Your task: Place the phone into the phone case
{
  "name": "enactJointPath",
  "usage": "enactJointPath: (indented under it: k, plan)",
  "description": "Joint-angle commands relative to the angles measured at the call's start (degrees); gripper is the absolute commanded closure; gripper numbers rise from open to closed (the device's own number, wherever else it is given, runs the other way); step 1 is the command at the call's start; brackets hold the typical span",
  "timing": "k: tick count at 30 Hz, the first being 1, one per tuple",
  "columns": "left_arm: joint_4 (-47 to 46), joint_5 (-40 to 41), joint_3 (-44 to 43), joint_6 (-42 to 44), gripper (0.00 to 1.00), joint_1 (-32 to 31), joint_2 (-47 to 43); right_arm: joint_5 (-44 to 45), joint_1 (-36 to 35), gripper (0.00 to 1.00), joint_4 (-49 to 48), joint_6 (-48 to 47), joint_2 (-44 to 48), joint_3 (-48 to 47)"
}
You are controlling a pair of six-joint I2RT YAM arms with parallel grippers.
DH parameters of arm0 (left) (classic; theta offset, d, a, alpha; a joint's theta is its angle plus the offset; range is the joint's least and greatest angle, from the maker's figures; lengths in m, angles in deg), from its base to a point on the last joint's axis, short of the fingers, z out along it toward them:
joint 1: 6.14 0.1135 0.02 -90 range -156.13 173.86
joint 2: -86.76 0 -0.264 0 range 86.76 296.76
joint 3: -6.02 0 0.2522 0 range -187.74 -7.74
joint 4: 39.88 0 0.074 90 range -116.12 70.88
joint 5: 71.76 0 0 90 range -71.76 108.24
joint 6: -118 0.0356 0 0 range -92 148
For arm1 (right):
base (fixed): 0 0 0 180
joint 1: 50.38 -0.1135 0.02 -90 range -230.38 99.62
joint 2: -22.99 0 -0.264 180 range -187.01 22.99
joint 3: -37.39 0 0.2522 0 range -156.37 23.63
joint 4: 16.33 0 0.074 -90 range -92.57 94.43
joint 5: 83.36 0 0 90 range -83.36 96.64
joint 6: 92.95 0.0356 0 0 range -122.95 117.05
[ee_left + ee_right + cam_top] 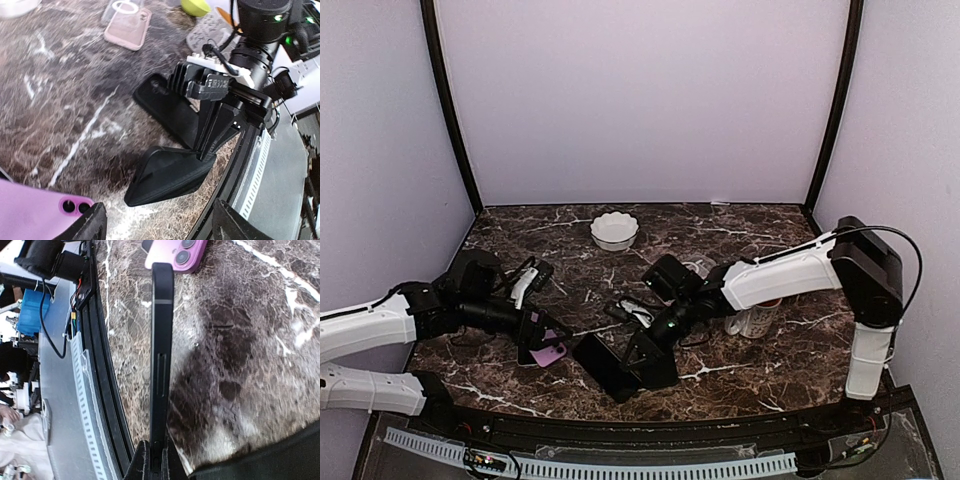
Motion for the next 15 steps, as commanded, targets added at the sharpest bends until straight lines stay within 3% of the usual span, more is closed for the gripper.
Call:
enactJointPath:
  k: [1, 7, 15]
  plan:
    - [-5.0, -6.7, -0.5, 9.5, 0.26, -1.7, 0.8, 1.5, 0.0, 1.00, -9.3, -4.9, 5.6, 4.3]
    - [-7.1, -7.4, -2.0, 19.3, 0.25, -4.1, 5.6, 2.3, 0.0, 1.00, -14.9, -6.2, 9.2, 8.9]
    - [-8.4, -7.8, -5.8, 25.4, 0.25, -4.5, 16.0, 2.5, -0.3, 1.00, -16.7, -7.9, 11.1, 11.1]
